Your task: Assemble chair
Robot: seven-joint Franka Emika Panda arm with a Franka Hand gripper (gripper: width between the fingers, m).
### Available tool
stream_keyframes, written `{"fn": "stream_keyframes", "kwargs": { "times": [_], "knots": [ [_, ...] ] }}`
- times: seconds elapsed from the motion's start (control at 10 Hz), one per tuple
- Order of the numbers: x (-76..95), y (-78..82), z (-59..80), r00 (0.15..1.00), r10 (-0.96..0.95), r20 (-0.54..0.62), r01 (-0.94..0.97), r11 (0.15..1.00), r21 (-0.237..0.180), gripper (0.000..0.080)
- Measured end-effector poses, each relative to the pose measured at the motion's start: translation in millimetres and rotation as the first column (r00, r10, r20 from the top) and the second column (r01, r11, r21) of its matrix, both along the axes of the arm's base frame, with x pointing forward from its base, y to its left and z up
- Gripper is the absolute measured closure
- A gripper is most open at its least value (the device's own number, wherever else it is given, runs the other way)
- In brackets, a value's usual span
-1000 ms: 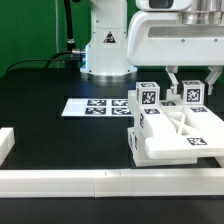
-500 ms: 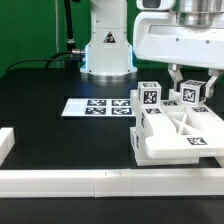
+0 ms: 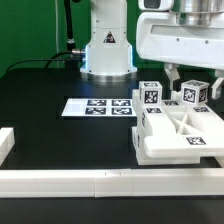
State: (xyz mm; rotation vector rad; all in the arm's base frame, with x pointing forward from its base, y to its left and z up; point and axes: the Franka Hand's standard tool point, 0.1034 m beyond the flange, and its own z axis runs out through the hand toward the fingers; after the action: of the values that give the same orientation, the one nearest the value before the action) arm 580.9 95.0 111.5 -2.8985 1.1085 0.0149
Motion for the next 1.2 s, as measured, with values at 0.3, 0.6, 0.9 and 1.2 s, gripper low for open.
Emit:
{"fn": "stream_keyframes", "kwargs": {
  "times": [0.3, 0.6, 0.9, 1.2],
  "knots": [
    [0.0, 2.1, 0.8, 0.962, 0.273, 0.008, -0.273, 0.962, -0.004, 0.0153],
    [-0.1, 1.4, 0.4, 0.885, 0.465, 0.014, -0.465, 0.885, -0.007, 0.0151],
    [-1.3, 3.5, -0.8, 0.649, 0.761, 0.005, -0.76, 0.649, -0.036, 0.0151],
    [-1.6, 1.8, -1.4, 0.456, 0.89, 0.003, -0.889, 0.455, -0.039, 0.0151]
  ]
}}
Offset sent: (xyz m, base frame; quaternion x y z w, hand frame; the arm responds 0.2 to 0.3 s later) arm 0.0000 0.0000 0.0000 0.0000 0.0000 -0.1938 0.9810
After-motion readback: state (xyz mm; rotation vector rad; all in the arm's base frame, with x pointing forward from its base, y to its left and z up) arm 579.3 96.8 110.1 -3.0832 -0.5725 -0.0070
